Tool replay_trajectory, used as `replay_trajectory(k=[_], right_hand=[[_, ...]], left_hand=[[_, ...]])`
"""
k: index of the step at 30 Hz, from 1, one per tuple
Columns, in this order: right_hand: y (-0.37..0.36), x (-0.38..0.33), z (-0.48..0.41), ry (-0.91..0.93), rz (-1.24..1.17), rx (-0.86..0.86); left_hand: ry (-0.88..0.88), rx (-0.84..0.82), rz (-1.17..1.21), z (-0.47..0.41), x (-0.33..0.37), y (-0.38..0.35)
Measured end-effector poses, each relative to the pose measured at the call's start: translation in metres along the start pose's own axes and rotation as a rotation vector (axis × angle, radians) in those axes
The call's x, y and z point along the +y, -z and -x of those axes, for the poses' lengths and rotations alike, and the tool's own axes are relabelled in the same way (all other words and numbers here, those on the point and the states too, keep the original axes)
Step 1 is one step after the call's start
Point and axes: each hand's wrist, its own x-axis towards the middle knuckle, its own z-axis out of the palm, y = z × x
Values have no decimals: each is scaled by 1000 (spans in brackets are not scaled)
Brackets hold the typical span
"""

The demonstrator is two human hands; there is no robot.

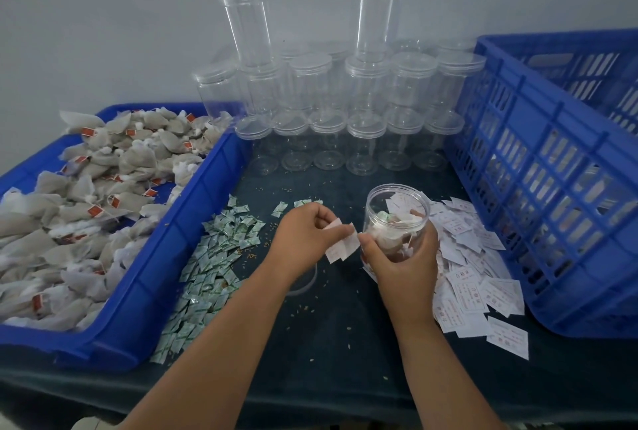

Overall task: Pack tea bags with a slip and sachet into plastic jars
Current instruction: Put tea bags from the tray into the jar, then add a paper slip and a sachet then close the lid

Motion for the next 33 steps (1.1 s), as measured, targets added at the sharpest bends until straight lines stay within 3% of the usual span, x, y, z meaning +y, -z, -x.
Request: replay_trajectory(k=[7,12,16,20,27,33], right_hand=[[-1,4,-1,-11,19,2],[1,4,-1,-25,16,-39],[1,6,0,-29,18,-95],[1,8,1,-20,46,-111],[0,8,1,-29,38,-111],[-1,9,1,-18,40,-139]], left_hand=[[88,66,-193,3,-8,-17],[170,58,62,2,-3,-2],[134,70,258,1,14,25],[140,24,243,3,25,23],[374,23,499,3,11,2],[160,162,448,3,27,24]])
